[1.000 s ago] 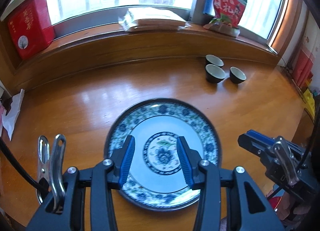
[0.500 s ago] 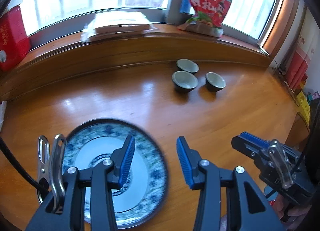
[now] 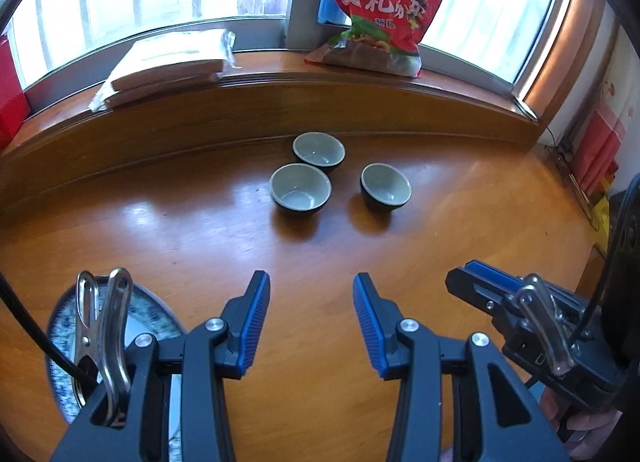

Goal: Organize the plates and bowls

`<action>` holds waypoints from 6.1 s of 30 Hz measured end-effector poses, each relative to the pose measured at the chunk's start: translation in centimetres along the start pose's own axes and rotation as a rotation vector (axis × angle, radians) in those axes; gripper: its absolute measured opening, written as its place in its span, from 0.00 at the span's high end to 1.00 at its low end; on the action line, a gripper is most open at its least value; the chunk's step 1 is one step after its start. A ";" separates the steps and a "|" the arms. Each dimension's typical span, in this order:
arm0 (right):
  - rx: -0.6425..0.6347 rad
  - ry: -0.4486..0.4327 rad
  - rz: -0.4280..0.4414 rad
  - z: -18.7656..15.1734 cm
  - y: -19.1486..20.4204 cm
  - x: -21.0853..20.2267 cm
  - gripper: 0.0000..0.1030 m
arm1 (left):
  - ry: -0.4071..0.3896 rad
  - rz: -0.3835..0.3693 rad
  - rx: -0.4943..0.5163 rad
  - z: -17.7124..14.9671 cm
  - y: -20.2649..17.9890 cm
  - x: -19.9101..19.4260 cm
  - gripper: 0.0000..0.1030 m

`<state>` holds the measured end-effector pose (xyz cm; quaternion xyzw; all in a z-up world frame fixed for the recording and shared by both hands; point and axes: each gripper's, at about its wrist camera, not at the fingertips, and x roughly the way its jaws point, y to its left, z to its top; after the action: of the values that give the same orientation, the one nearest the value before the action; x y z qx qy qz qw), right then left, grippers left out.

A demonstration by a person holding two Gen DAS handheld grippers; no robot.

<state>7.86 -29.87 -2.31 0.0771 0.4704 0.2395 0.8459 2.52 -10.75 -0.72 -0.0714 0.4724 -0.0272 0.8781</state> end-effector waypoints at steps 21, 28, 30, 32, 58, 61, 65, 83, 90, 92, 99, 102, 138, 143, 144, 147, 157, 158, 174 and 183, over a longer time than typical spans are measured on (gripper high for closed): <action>-0.080 0.089 0.090 5.8 -6.9 4.9 0.74 | 0.035 0.052 -0.104 3.9 -5.4 7.1 0.64; -0.099 0.111 0.116 8.0 -7.8 7.2 0.78 | 0.046 0.058 -0.114 5.2 -6.1 9.5 0.74; -0.099 0.122 0.128 8.5 -8.0 8.0 0.81 | 0.052 0.057 -0.120 5.6 -6.1 10.2 0.76; -0.095 0.135 0.146 9.0 -8.1 8.9 0.83 | 0.057 0.057 -0.124 5.9 -6.1 10.8 0.76; -0.067 0.217 0.200 8.4 -7.2 11.1 0.90 | 0.104 0.041 -0.099 7.1 -6.8 13.1 0.82; -0.052 0.222 0.205 7.7 -6.8 10.6 0.90 | 0.097 0.049 -0.095 7.0 -7.5 12.5 0.82; -0.040 0.224 0.211 6.8 -6.1 9.7 0.90 | 0.092 0.053 -0.092 6.5 -8.0 11.5 0.82; -0.025 0.265 0.216 1.8 -3.3 7.1 0.90 | 0.145 0.044 -0.131 4.6 -7.5 12.4 0.82; -0.024 0.295 0.208 0.6 -2.4 7.6 0.90 | 0.174 0.047 -0.153 4.7 -7.1 13.8 0.83; -0.024 0.300 0.207 0.4 -2.3 7.7 0.90 | 0.181 0.045 -0.160 4.9 -7.1 14.1 0.83; -0.027 0.307 0.205 0.0 -2.2 7.9 0.90 | 0.194 0.041 -0.172 5.5 -7.4 15.4 0.83; -0.024 0.310 0.204 -0.1 -2.3 8.1 0.90 | 0.196 0.039 -0.171 5.0 -7.1 15.1 0.83; -0.036 0.252 0.240 3.6 -2.8 7.5 0.86 | 0.082 0.135 -0.204 7.5 -3.7 12.2 0.79; -0.052 0.246 0.249 4.7 -2.7 7.8 0.86 | 0.070 0.139 -0.219 8.4 -2.8 12.3 0.79; -0.055 0.244 0.250 5.1 -2.5 7.9 0.86 | 0.069 0.139 -0.221 8.7 -2.7 12.4 0.79; -0.075 0.236 0.250 6.0 -2.1 8.2 0.86 | 0.067 0.139 -0.234 9.4 -2.1 12.9 0.79; -0.105 0.257 0.272 8.1 -1.1 10.9 0.86 | 0.072 0.150 -0.268 11.0 -0.5 14.4 0.79; -0.109 0.259 0.274 8.3 -0.9 11.2 0.87 | 0.074 0.153 -0.272 11.2 -0.3 14.5 0.79; -0.136 0.274 0.274 9.9 0.4 14.7 0.86 | 0.096 0.148 -0.317 11.4 1.8 16.2 0.79; -0.139 0.302 0.302 10.1 0.8 16.3 0.86 | 0.113 0.119 -0.319 11.1 2.5 16.7 0.79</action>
<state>23.21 -20.41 -8.81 0.0514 0.5572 0.4040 0.7237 20.99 -9.13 -8.87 -0.1803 0.5226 0.0962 0.8277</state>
